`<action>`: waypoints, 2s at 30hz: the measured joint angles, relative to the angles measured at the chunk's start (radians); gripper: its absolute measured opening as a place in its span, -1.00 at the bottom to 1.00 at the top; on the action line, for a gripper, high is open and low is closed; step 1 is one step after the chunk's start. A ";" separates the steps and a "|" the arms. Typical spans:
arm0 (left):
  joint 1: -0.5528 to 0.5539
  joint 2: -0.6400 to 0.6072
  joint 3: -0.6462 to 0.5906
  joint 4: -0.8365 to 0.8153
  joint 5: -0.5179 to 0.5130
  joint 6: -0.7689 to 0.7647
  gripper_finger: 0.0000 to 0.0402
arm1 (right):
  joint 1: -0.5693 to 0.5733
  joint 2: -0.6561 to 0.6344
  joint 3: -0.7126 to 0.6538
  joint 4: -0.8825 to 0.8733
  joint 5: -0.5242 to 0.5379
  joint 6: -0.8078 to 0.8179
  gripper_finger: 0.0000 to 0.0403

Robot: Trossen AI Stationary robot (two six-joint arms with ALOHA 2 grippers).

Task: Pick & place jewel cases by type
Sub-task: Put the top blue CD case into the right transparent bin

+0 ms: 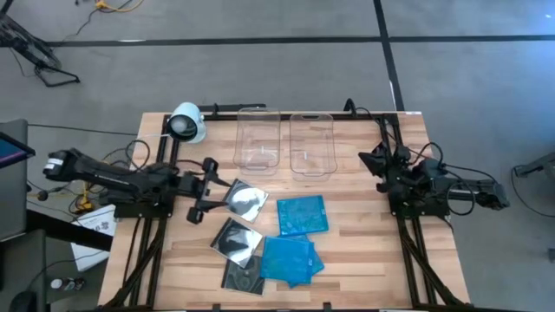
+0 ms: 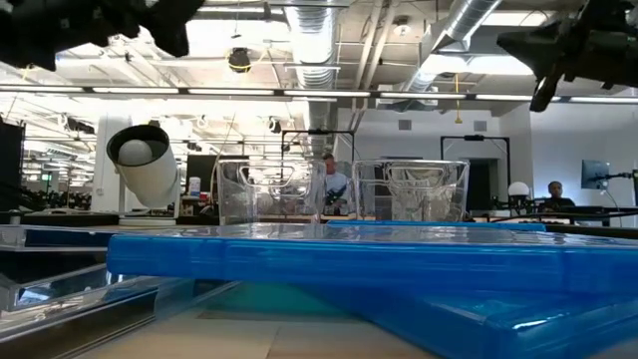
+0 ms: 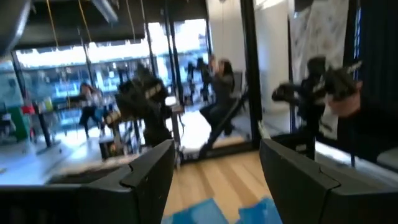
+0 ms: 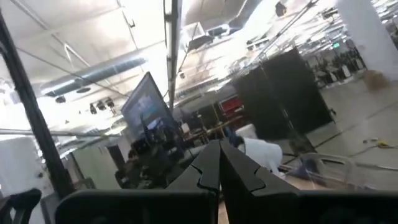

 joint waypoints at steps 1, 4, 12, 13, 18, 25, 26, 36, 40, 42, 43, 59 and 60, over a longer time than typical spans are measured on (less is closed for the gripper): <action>-0.006 0.032 0.013 0.001 -0.001 0.000 0.15 | -0.001 0.000 0.000 -0.002 -0.030 -0.019 -1.00; -0.025 0.122 0.058 0.002 -0.001 0.000 0.15 | 0.000 0.000 0.000 0.010 -0.174 -0.099 -1.00; -0.073 0.318 0.208 -0.005 -0.014 0.061 0.15 | 0.071 0.035 0.000 0.185 -0.344 -0.305 -1.00; -0.075 0.337 0.227 -0.005 -0.023 0.076 0.14 | 0.085 0.046 0.000 0.229 -0.344 -0.322 -1.00; -0.076 0.384 0.316 -0.067 -0.128 0.139 0.08 | 0.131 0.108 0.077 0.235 -0.344 -0.398 -1.00; -0.075 0.391 0.364 -0.087 -0.256 0.185 0.04 | 0.144 0.263 0.264 0.005 -0.338 -0.473 -1.00; -0.075 0.391 0.366 -0.085 -0.273 0.186 0.04 | 0.144 0.293 0.291 -0.022 -0.333 -0.483 -1.00; -0.075 0.391 0.367 -0.225 -0.377 0.208 0.04 | 0.144 0.619 0.507 -0.200 -0.259 -0.649 -0.94; -0.081 0.391 0.374 -0.267 -0.378 0.210 0.04 | 0.144 0.742 0.576 -0.205 -0.259 -0.698 -0.76; -0.085 0.391 0.417 -0.367 -0.394 0.216 0.04 | 0.144 0.795 0.616 -0.204 -0.257 -0.713 -0.66; -0.086 0.391 0.452 -0.433 -0.407 0.217 0.04 | 0.144 0.821 0.638 -0.212 -0.255 -0.715 -0.61; -0.190 0.391 0.715 -1.176 -0.510 0.016 0.04 | 0.273 1.160 0.799 -0.484 -0.123 -0.714 -0.35; -0.206 0.391 0.700 -1.172 -0.528 -0.003 0.04 | 0.299 1.180 0.799 -0.490 -0.086 -0.706 -0.36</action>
